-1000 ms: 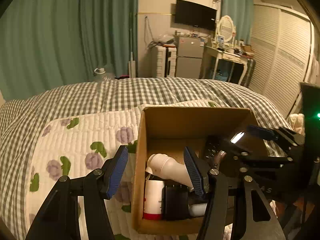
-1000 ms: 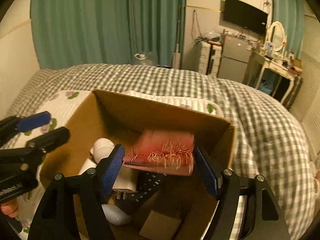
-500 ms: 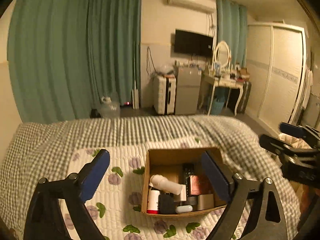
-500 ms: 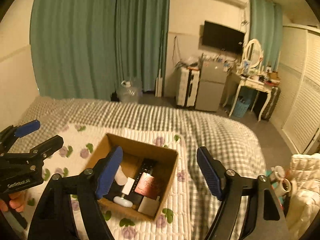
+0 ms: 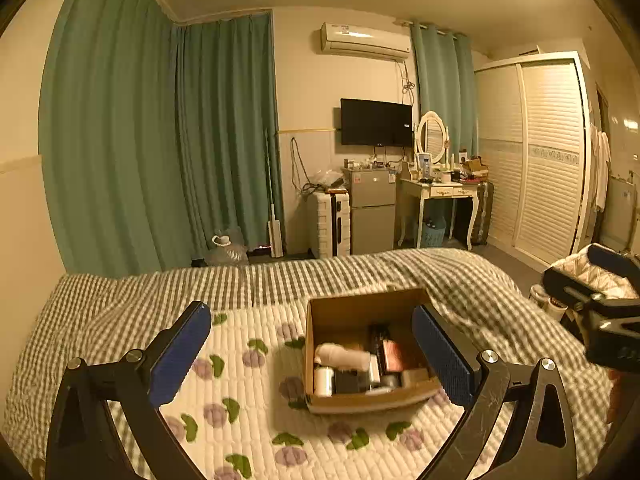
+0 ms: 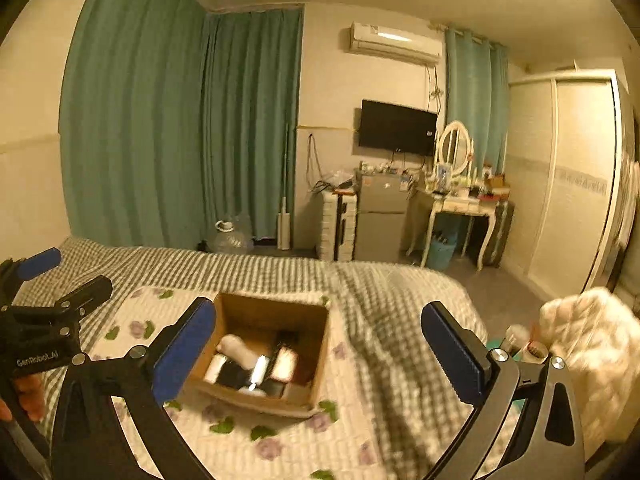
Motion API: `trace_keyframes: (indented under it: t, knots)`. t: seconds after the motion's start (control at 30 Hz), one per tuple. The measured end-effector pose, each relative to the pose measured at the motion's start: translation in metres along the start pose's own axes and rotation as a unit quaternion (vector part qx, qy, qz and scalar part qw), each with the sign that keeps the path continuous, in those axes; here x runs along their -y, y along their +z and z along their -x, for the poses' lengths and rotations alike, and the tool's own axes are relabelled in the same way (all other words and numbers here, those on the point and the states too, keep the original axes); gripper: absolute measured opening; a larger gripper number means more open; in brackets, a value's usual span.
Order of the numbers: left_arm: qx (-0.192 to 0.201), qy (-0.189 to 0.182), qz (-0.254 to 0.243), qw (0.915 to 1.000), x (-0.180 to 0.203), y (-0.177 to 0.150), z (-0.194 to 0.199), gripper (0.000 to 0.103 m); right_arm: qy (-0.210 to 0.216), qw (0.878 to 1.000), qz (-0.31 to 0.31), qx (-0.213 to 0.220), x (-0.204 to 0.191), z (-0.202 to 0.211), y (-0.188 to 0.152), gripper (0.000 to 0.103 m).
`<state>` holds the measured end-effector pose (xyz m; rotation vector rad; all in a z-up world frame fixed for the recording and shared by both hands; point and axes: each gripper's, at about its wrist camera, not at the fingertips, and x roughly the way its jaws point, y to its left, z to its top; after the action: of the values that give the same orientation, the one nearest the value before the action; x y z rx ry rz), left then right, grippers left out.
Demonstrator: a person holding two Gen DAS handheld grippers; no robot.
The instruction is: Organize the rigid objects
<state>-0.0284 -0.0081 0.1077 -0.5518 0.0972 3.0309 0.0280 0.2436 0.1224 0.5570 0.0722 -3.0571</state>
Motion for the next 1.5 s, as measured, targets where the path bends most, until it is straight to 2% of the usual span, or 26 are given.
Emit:
trace_keyframes:
  t: [0.17,0.3,0.4,0.5,0.77,1.03,1.5]
  knots:
    - [-0.008,0.006,0.008,0.9999,-0.002,-0.036,-0.015,0.103,0.019,1.000,-0.010,-0.017,-0.007,-0.031,-0.044,0.103]
    - [-0.013,0.014,0.008,0.9998,-0.006,-0.054,-0.027,0.103,0.011,0.998,-0.045,-0.031,-0.001,-0.056,-0.075,0.103]
    - [-0.019,0.013,0.014,0.9996,-0.012,-0.063,-0.031,0.103,0.001,0.999,-0.042,-0.031,0.000,-0.060,-0.084,0.103]
    - [-0.022,0.016,0.015,0.9995,-0.015,-0.069,-0.034,0.103,-0.004,0.999,-0.035,-0.033,-0.003,-0.064,-0.086,0.103]
    - [-0.032,-0.002,0.020,0.9993,-0.009,-0.076,-0.036,0.103,-0.003,0.998,-0.024,-0.056,-0.011,-0.068,-0.096,0.103]
    - [-0.044,-0.001,0.007,0.9990,0.000,-0.081,-0.041,0.103,0.000,0.999,-0.021,-0.048,-0.010,-0.064,-0.095,0.103]
    - [-0.060,-0.007,0.016,0.9981,-0.006,-0.083,-0.047,0.103,0.000,0.997,-0.028,-0.067,-0.010,-0.070,-0.099,0.103]
